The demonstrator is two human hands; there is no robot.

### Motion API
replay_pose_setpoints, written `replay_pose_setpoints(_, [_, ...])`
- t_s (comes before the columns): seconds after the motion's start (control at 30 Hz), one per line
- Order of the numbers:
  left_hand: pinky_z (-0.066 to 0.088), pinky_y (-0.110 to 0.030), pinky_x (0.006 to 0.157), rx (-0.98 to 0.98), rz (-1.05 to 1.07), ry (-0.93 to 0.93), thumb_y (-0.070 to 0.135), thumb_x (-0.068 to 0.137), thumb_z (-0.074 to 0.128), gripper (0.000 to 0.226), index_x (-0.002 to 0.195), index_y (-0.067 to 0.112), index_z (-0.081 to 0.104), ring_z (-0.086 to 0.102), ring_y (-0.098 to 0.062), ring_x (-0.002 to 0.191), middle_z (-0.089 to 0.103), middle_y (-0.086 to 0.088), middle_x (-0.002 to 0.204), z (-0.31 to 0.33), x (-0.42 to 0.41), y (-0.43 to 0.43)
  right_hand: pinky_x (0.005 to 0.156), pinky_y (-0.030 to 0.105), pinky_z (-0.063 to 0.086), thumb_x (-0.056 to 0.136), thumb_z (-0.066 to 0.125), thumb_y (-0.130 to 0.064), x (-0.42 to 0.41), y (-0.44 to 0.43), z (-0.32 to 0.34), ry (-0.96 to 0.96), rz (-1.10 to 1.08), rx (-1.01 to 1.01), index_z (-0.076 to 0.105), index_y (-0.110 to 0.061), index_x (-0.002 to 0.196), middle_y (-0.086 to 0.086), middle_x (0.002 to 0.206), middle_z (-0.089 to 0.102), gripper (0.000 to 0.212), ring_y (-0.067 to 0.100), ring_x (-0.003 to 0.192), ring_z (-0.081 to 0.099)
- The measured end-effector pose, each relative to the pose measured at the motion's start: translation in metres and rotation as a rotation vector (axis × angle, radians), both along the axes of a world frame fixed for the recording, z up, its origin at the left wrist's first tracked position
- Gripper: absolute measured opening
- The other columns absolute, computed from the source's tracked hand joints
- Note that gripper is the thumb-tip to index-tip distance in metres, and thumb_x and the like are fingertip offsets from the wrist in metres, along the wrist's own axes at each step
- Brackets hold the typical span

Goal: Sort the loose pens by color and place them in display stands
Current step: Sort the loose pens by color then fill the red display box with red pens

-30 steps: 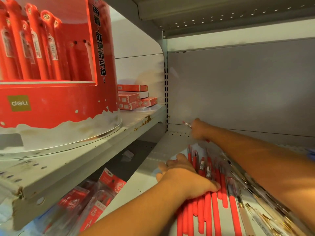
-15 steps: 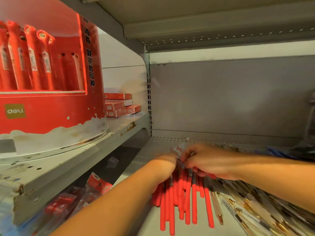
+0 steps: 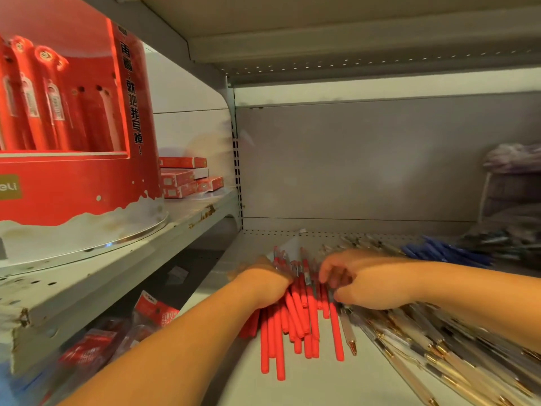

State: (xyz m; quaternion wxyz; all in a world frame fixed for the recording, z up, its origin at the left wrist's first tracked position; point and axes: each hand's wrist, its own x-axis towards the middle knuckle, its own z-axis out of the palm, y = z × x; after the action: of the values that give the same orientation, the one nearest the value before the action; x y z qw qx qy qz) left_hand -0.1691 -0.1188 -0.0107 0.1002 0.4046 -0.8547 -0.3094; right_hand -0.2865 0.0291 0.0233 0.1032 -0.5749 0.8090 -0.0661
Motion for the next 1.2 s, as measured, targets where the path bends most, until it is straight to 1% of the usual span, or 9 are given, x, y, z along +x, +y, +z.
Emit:
replay_pose_setpoints(0.13, [0.046,-0.028,0.084,-0.081,-0.027,-0.031,0.054,0.092,0.055,0.060,0.125,0.005,0.053,0.062,-0.028,0.106,0.068,-0.011,0.107,0.005,0.006,0.000,0.077,0.027,0.055,0.091,0.058,-0.028,-0.018,-0.002,-0.008,0.090,0.059,0.075,0.057,-0.036,0.111,-0.010,0.102,0.060,0.021,0.008,0.089,0.060])
replay_pose_setpoints(0.3, [0.044,-0.030,0.090,-0.115,-0.051,-0.014,0.058,0.089,0.058,0.066,0.135,0.012,0.048,0.054,-0.027,0.117,0.055,-0.010,0.132,0.012,0.010,-0.003,0.075,0.027,0.057,0.087,0.067,-0.044,-0.031,-0.015,-0.014,-0.017,0.110,0.011,0.064,-0.039,0.096,-0.015,0.088,0.068,0.011,0.004,0.080,0.066])
replay_pose_setpoints(0.43, [0.049,-0.025,0.068,-0.083,-0.227,-0.032,0.068,0.084,0.057,0.035,0.088,0.033,0.059,0.064,-0.015,0.089,0.067,0.004,0.105,0.008,0.020,0.003,0.066,0.019,0.050,0.081,0.073,-0.044,-0.045,-0.029,-0.013,-0.059,0.154,0.000,0.065,-0.036,0.091,-0.012,0.085,0.068,0.015,-0.001,0.076,0.064])
replay_pose_setpoints(0.6, [0.047,-0.031,0.092,-0.158,-0.321,-0.115,0.083,0.074,0.049,0.076,0.130,0.032,0.050,0.061,-0.017,0.108,0.065,0.001,0.119,-0.001,0.031,0.011,0.069,0.019,0.043,0.085,0.071,-0.037,-0.075,-0.061,-0.009,-0.045,0.125,-0.085,0.066,-0.028,0.097,-0.012,0.091,0.065,0.016,0.001,0.080,0.061])
replay_pose_setpoints(0.7, [0.038,-0.048,0.109,-0.198,-0.358,-0.164,0.096,0.061,0.041,0.099,0.144,0.046,0.023,0.043,-0.031,0.132,0.043,-0.005,0.146,-0.008,0.037,0.014,0.082,0.025,0.044,0.093,0.061,-0.034,-0.089,-0.085,-0.015,-0.040,0.089,-0.153,0.064,-0.028,0.108,-0.008,0.110,0.062,0.016,0.014,0.106,0.059])
replay_pose_setpoints(0.83, [0.010,-0.065,0.116,-0.243,-0.484,-0.263,0.102,0.052,0.038,0.098,0.130,0.074,-0.015,-0.005,-0.031,0.150,-0.012,0.016,0.161,-0.019,0.044,0.023,0.110,0.040,0.030,0.097,0.053,-0.043,-0.092,-0.108,-0.024,0.010,0.091,-0.076,0.049,-0.027,0.139,0.000,0.151,0.039,0.045,0.021,0.139,0.035])
replay_pose_setpoints(0.97, [-0.004,-0.071,0.112,-0.308,-0.523,-0.292,0.098,0.055,0.043,0.097,0.124,0.078,-0.023,-0.021,-0.032,0.147,-0.031,0.016,0.157,-0.026,0.044,0.029,0.103,0.034,0.040,0.101,0.044,-0.045,-0.085,-0.117,-0.032,0.043,0.115,0.010,0.051,-0.020,0.138,0.002,0.140,0.053,0.046,0.017,0.122,0.052])
replay_pose_setpoints(1.1, [0.006,-0.070,0.114,-0.439,-0.503,-0.243,0.098,0.062,0.036,0.089,0.133,0.071,-0.011,-0.007,-0.036,0.150,-0.017,0.016,0.161,-0.031,0.040,0.029,0.093,0.037,0.053,0.101,0.045,-0.043,-0.077,-0.114,-0.035,0.036,0.120,-0.043,0.062,-0.016,0.123,0.003,0.113,0.067,0.038,0.014,0.098,0.065])
replay_pose_setpoints(1.2, [0.011,-0.067,0.114,-0.480,-0.482,-0.212,0.098,0.064,0.030,0.085,0.136,0.068,-0.003,0.001,-0.038,0.149,-0.008,0.015,0.162,-0.032,0.037,0.030,0.090,0.035,0.054,0.101,0.046,-0.039,-0.071,-0.112,-0.040,0.071,0.107,-0.089,0.062,-0.016,0.120,0.002,0.110,0.066,0.033,0.014,0.096,0.064])
